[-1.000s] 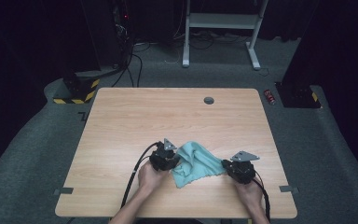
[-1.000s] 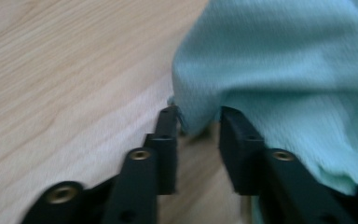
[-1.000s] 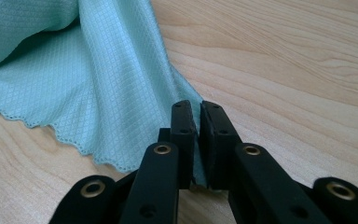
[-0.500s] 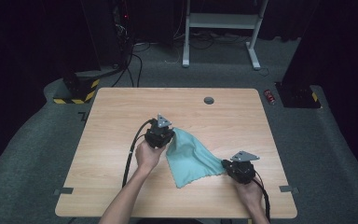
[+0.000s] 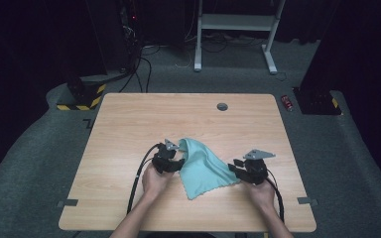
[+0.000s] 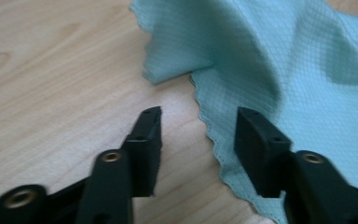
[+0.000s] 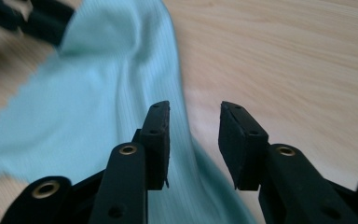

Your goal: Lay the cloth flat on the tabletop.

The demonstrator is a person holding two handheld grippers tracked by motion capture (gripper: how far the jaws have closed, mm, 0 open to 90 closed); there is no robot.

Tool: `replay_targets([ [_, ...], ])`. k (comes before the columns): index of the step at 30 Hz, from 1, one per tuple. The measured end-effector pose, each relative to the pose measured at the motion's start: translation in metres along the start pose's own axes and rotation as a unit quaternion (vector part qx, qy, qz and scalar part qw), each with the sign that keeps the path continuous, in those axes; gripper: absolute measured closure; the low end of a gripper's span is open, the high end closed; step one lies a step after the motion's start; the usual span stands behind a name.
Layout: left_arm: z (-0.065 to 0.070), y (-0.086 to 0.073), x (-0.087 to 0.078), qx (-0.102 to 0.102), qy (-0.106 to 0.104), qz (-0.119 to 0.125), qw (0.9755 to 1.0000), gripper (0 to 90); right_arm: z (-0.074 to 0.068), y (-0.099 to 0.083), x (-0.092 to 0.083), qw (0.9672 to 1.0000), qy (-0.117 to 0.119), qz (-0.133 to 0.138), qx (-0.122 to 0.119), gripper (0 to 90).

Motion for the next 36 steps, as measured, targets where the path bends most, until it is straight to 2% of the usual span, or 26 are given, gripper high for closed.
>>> replay_targets([
  [2, 0.001, -0.002, 0.001, 0.003, -0.007, 0.0, 1.0, 59.4, 0.0, 0.006, 0.004, 0.9999, 0.009, -0.003, 0.008, 62.4],
  [4, 0.003, -0.002, 0.002, 0.007, -0.014, 0.002, 0.9999, 67.7, -0.002, 0.021, 0.018, 0.9997, 0.022, -0.011, 0.008, 60.4],
  [7, 0.005, -0.002, 0.003, 0.018, -0.023, 0.004, 0.9996, 77.1, -0.008, 0.038, 0.037, 0.9996, 0.024, -0.014, -0.001, 57.2],
  [9, 0.006, -0.002, 0.003, 0.021, -0.028, 0.006, 0.9994, 82.3, -0.012, 0.05, 0.054, 0.9994, 0.024, -0.024, 0.005, 57.4],
  [10, 0.005, -0.002, 0.004, 0.025, -0.03, 0.004, 0.9992, 82.3, -0.012, 0.05, 0.054, 0.9994, 0.024, -0.024, 0.005, 57.4],
  [11, 0.003, -0.001, 0.004, 0.028, -0.033, 0.0, 0.9991, 86.2, -0.011, 0.056, 0.067, 0.9988, 0.015, -0.044, 0.014, 57.9],
  [13, 0.002, 0.0, 0.005, 0.028, -0.035, 0.001, 0.999, 87.0, -0.011, 0.057, 0.072, 0.9988, 0.011, -0.043, 0.018, 58.9],
  [14, 0.002, 0.0, 0.005, 0.027, -0.036, 0.001, 0.999, 87.7, -0.009, 0.058, 0.076, 0.9984, 0.013, -0.049, 0.027, 61.1],
  [16, 0.002, 0.0, 0.005, 0.028, -0.037, 0.001, 0.9989, 88.9, -0.008, 0.059, 0.082, 0.9969, 0.032, -0.055, 0.046, 65.7],
  [18, 0.002, 0.0, 0.005, 0.03, -0.036, 0.002, 0.9989, 89.1, -0.007, 0.059, 0.086, 0.9959, 0.039, -0.066, 0.049, 73.5],
  [20, 0.002, 0.0, 0.006, 0.026, -0.04, 0.004, 0.9988, 89.2, -0.008, 0.059, 0.09, 0.9951, 0.044, -0.077, 0.042, 86.2],
  [21, 0.001, 0.0, 0.006, 0.024, -0.042, 0.004, 0.9988, 89.3, -0.009, 0.059, 0.089, 0.9949, 0.046, -0.08, 0.042, 88.5],
  [24, 0.0, 0.0, 0.006, 0.023, -0.046, 0.005, 0.9987, 89.5, -0.012, 0.063, 0.084, 0.996, 0.05, -0.07, 0.027, 89.5],
  [27, -0.003, 0.0, 0.005, 0.024, -0.042, 0.003, 0.9988, 89.9, -0.022, 0.068, 0.066, 0.9976, 0.056, -0.04, 0.005, 89.7],
  [28, -0.004, -0.001, 0.003, 0.025, -0.04, 0.003, 0.9989, 90.0, -0.03, 0.071, 0.054, 0.9978, 0.057, -0.023, -0.025, 89.6],
  [29, -0.006, -0.001, 0.001, 0.022, -0.04, 0.005, 0.9989, 90.0, -0.03, 0.071, 0.054, 0.9978, 0.057, -0.023, -0.025, 89.6],
  [30, -0.008, -0.002, -0.003, 0.019, -0.041, 0.009, 0.9989, 90.0, -0.035, 0.07, 0.047, 0.9974, 0.058, -0.017, -0.039, 89.6],
  [32, -0.012, -0.005, -0.011, 0.01, -0.044, 0.017, 0.9988, 90.0, -0.047, 0.068, 0.034, 0.9953, 0.061, -0.008, -0.074, 89.6],
  [33, -0.014, -0.007, -0.014, 0.01, -0.047, 0.016, 0.9987, 90.0, -0.059, 0.063, 0.026, 0.9917, 0.069, -0.011, -0.108, 89.6],
  [34, -0.014, -0.009, -0.016, 0.007, -0.051, 0.014, 0.9986, 90.0, -0.059, 0.063, 0.026, 0.9917, 0.069, -0.011, -0.108, 89.6],
  [36, -0.013, -0.015, -0.02, 0.013, -0.059, 0.001, 0.9982, 90.0, -0.073, 0.054, 0.026, 0.987, 0.081, -0.031, -0.135, 89.6],
])
Point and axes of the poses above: each handheld gripper's, and its own axes: x roughly forward along the jaws, y roughly out of its top, z roughly to its right, the point moved 1 cm from there along x, roughly forward along the jaws, and after that the axes turned 3 degrees about x, right-handed, at the moved point
